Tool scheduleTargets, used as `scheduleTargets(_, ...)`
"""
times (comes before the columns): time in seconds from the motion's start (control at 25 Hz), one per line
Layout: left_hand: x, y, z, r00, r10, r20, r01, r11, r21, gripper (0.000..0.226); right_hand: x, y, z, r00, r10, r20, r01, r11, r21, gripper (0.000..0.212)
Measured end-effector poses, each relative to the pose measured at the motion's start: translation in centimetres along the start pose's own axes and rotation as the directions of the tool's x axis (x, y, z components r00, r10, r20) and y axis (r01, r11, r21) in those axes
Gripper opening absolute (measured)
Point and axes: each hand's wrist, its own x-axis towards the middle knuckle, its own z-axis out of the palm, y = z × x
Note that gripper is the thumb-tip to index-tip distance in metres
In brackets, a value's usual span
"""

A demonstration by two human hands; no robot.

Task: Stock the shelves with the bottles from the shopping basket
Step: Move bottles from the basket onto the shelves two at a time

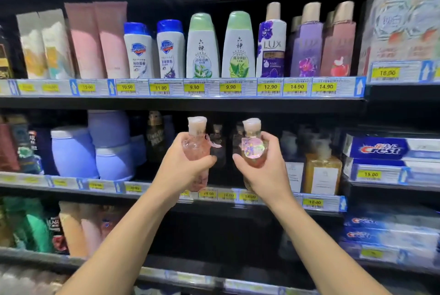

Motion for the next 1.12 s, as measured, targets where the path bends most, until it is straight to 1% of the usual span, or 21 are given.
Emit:
scheduleTargets(0.08,1.7,-0.5,0.2,0.998,-0.003,0.057,0.003,1.0,-0.002,0.041,1.1,1.0,0.6,1.0,0.016,0.017,-0.015,0.999,-0.043,0.064)
scheduleTargets(0.16,2.9,-1.4,0.4,0.99,-0.016,0.138,0.015,1.0,0.004,0.041,1.9,1.9,1.2,0.999,0.039,0.025,-0.036,0.993,-0.112,0.057)
scheduleTargets(0.24,4.0,-2.3,0.5,0.983,-0.042,0.179,0.041,0.999,0.01,0.04,2.6,2.5,1.6,0.995,0.102,0.024,-0.098,0.985,-0.145,0.05)
scheduleTargets(0.36,5.5,-3.5,0.4,0.955,-0.054,0.29,0.042,0.998,0.048,0.027,3.4,3.1,2.1,0.972,0.235,0.017,-0.225,0.945,-0.236,0.058)
scheduleTargets(0.4,5.9,-3.8,0.3,0.944,-0.058,0.323,0.043,0.998,0.054,0.027,3.7,3.5,2.2,0.966,0.259,0.018,-0.245,0.932,-0.267,0.058)
scheduleTargets(0.48,6.7,-4.5,0.0,0.937,-0.075,0.34,0.062,0.997,0.049,0.021,4.2,3.7,2.4,0.962,0.271,0.026,-0.252,0.922,-0.295,0.053)
scheduleTargets(0.56,7.2,-5.3,-0.1,0.927,-0.093,0.364,0.084,0.996,0.042,0.019,4.3,3.4,2.8,0.956,0.293,0.026,-0.268,0.905,-0.329,0.062)
scheduleTargets(0.68,7.4,-6.2,-0.1,0.898,-0.151,0.414,0.123,0.988,0.093,0.026,4.3,3.1,3.2,0.941,0.337,0.045,-0.297,0.88,-0.37,0.064)
scheduleTargets(0.72,7.5,-6.4,-0.2,0.888,-0.162,0.431,0.14,0.987,0.083,0.029,4.1,2.9,3.3,0.932,0.36,0.049,-0.313,0.864,-0.394,0.063)
scheduleTargets(0.8,7.7,-6.6,-0.3,0.874,-0.162,0.459,0.155,0.986,0.053,0.036,4.0,2.5,3.0,0.914,0.402,0.063,-0.338,0.836,-0.433,0.063)
scheduleTargets(0.96,8.2,-7.3,-0.5,0.86,-0.136,0.491,0.14,0.99,0.028,0.053,3.8,1.8,2.3,0.906,0.402,0.136,-0.308,0.843,-0.441,0.06)
scheduleTargets(1.04,8.5,-7.8,-0.7,0.86,-0.143,0.49,0.12,0.99,0.078,0.059,3.7,1.6,2.0,0.902,0.404,0.151,-0.306,0.846,-0.436,0.055)
scheduleTargets(1.12,8.8,-8.3,-0.9,0.851,-0.163,0.499,0.08,0.98,0.184,0.058,3.4,1.3,1.7,0.904,0.405,0.138,-0.307,0.838,-0.45,0.048)
